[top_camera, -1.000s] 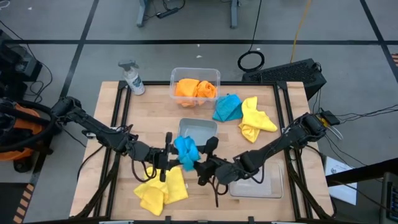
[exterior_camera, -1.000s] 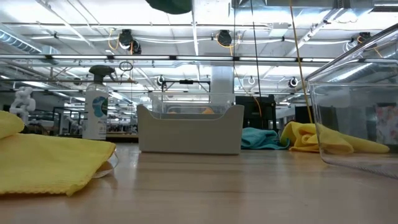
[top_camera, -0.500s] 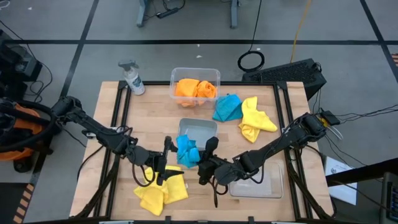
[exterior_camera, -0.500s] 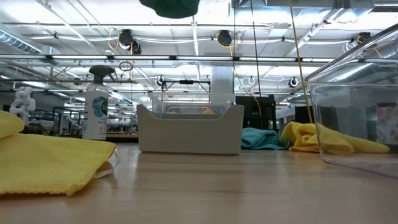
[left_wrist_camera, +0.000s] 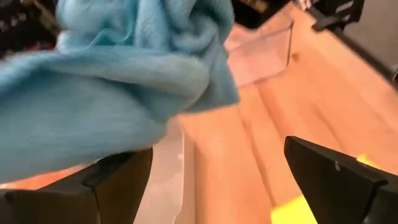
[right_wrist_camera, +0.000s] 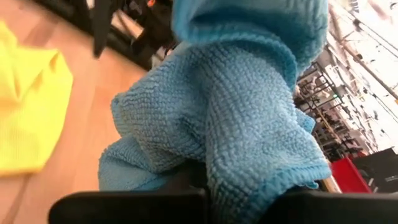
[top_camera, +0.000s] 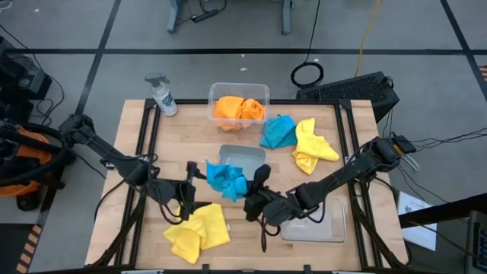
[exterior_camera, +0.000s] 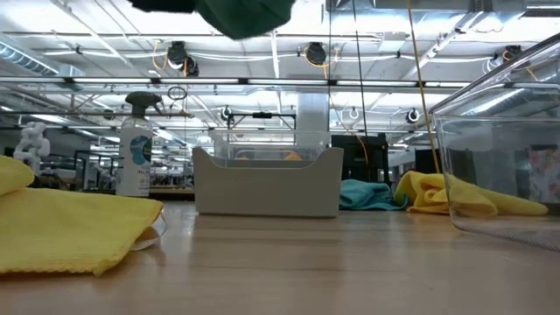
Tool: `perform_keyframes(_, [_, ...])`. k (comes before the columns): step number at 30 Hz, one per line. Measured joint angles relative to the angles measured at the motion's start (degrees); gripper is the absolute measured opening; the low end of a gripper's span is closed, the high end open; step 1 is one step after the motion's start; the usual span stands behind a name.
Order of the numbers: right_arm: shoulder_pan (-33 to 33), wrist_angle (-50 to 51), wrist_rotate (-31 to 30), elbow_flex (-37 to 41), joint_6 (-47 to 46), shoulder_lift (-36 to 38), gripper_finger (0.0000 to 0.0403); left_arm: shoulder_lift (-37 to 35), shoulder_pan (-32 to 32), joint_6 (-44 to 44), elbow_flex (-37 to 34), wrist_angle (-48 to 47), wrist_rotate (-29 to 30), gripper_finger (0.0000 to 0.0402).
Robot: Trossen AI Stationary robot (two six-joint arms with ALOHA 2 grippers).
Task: Sort microfiber towel by color & place in baskets
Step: Put the bottom blue microfiber towel into the grey bin
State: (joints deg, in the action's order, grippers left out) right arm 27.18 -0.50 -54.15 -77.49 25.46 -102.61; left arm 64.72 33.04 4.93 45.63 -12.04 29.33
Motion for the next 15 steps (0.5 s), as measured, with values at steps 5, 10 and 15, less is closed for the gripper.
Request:
perform_keyframes(5, [0.0,9.9,0.2,0.0,-3.8,0.2,0.0017,-1.0,0.0,-4.7,0.0,-7.6,1.2,0.0368])
perform_keyframes(10, [-2.2,20.9,2.1,0.0,-10.4,0.2,0.0017,-1.0,0.0,-8.9,0.0,-13.6,3.5,0.0368])
perform_keyframes(15, [-8.4,27.2,14.5,0.0,-21.4,0.0,0.0016,-1.0,-1.0,-9.1,0.0,-14.0,4.9,0.0368])
